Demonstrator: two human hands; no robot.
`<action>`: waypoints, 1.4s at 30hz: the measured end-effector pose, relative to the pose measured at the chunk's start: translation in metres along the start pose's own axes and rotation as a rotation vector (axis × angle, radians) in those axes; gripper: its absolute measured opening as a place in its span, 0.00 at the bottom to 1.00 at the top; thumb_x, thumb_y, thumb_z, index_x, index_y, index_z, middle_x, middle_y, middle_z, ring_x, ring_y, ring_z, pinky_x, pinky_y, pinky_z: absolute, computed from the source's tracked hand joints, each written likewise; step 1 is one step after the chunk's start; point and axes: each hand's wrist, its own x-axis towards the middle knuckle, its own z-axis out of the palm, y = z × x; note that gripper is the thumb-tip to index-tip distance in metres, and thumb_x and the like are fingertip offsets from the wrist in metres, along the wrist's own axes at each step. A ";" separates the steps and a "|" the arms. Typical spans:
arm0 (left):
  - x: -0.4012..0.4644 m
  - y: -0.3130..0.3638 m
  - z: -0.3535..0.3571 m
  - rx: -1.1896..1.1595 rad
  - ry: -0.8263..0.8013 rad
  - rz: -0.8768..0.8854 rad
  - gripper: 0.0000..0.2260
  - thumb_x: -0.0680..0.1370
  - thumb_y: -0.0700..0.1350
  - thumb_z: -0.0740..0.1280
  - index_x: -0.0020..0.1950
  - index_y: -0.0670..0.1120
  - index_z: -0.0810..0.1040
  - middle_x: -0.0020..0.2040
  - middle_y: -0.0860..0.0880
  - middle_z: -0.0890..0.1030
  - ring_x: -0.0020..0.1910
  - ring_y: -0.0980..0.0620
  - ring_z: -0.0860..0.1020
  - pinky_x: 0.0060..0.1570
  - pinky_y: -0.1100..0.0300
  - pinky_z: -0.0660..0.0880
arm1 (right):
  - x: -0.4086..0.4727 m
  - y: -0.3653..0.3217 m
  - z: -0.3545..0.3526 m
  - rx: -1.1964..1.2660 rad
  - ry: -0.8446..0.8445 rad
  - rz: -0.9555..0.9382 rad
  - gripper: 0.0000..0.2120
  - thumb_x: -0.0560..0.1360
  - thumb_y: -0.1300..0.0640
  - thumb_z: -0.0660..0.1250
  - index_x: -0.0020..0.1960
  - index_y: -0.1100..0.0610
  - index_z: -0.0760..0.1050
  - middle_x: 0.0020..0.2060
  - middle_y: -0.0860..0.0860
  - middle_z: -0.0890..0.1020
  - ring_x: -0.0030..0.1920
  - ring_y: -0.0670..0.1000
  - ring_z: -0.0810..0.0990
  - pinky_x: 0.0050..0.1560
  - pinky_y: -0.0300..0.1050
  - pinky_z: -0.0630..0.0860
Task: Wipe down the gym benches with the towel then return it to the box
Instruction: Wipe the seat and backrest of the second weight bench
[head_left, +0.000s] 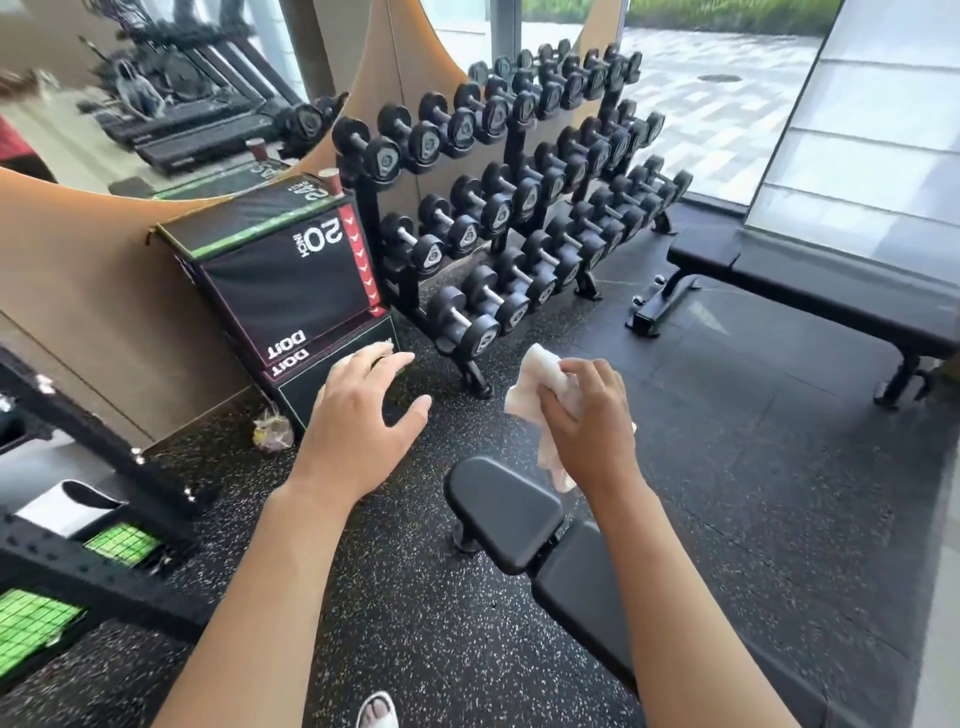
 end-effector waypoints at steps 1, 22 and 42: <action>0.004 -0.007 0.000 -0.009 -0.001 -0.007 0.24 0.81 0.58 0.66 0.75 0.53 0.73 0.76 0.52 0.71 0.77 0.50 0.65 0.77 0.44 0.65 | 0.004 -0.001 0.007 0.000 0.000 0.001 0.13 0.80 0.51 0.71 0.63 0.52 0.77 0.56 0.44 0.76 0.57 0.44 0.68 0.62 0.53 0.72; 0.138 -0.235 -0.048 -0.203 -0.012 0.050 0.24 0.80 0.55 0.68 0.76 0.52 0.73 0.76 0.51 0.71 0.78 0.48 0.65 0.78 0.44 0.63 | 0.083 -0.119 0.205 -0.148 0.091 0.017 0.16 0.80 0.48 0.71 0.64 0.55 0.77 0.54 0.44 0.76 0.57 0.46 0.72 0.57 0.47 0.72; 0.197 -0.322 -0.055 -0.242 0.022 0.015 0.26 0.79 0.58 0.65 0.75 0.51 0.73 0.75 0.50 0.72 0.76 0.48 0.65 0.77 0.47 0.64 | 0.157 -0.151 0.276 -0.165 0.050 0.032 0.15 0.80 0.50 0.72 0.63 0.55 0.78 0.56 0.46 0.78 0.60 0.51 0.74 0.58 0.48 0.72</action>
